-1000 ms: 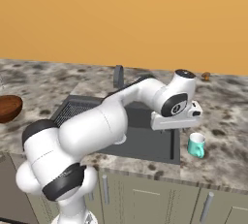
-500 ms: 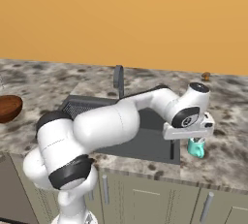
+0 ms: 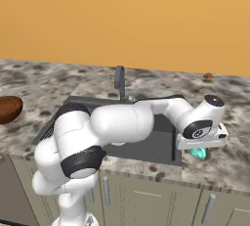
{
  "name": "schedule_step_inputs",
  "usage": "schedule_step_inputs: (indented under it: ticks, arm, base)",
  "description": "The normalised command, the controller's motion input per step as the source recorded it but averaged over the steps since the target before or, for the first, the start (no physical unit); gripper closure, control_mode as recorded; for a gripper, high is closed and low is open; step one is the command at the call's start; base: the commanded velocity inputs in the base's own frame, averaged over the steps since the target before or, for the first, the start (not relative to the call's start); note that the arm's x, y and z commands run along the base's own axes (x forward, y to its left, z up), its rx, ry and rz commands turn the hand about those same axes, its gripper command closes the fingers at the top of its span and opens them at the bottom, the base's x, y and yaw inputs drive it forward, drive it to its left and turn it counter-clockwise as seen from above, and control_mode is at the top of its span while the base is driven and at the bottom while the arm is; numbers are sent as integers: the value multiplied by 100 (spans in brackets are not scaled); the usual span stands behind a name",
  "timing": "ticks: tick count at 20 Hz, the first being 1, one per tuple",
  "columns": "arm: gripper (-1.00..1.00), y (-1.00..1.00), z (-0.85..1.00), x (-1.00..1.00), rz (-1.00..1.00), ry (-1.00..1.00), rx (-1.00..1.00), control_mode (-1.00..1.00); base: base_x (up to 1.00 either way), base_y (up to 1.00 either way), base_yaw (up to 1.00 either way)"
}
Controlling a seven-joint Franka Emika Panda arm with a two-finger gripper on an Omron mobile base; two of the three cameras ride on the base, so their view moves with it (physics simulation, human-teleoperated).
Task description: Pick the mug and place it in the sink. Pick the bowl and place it in the open cabinet and then close the cabinet.
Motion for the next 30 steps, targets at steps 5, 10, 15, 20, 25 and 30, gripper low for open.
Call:
schedule_step_inputs:
  ticks: [5, 10, 15, 20, 25, 30]
  arm:
    - [-100, -25, -6, 27, 7, 0, 1, -100]
    - [-100, -10, -7, 22, 4, 0, 0, -100]
    - [-100, -6, -9, 16, 1, 0, 0, -100]
    - [-100, 0, -31, 0, 0, 0, 0, -100]
    - [-100, 0, -55, 0, 0, 0, 0, -100]
    - [-100, -1, -36, 10, 0, 0, 0, -100]
  base:
    - [0, 0, 0]
    - [0, 0, 0]
    - [0, 0, 0]
    - [0, 0, 0]
    - [0, 0, 0]
    - [0, 0, 0]
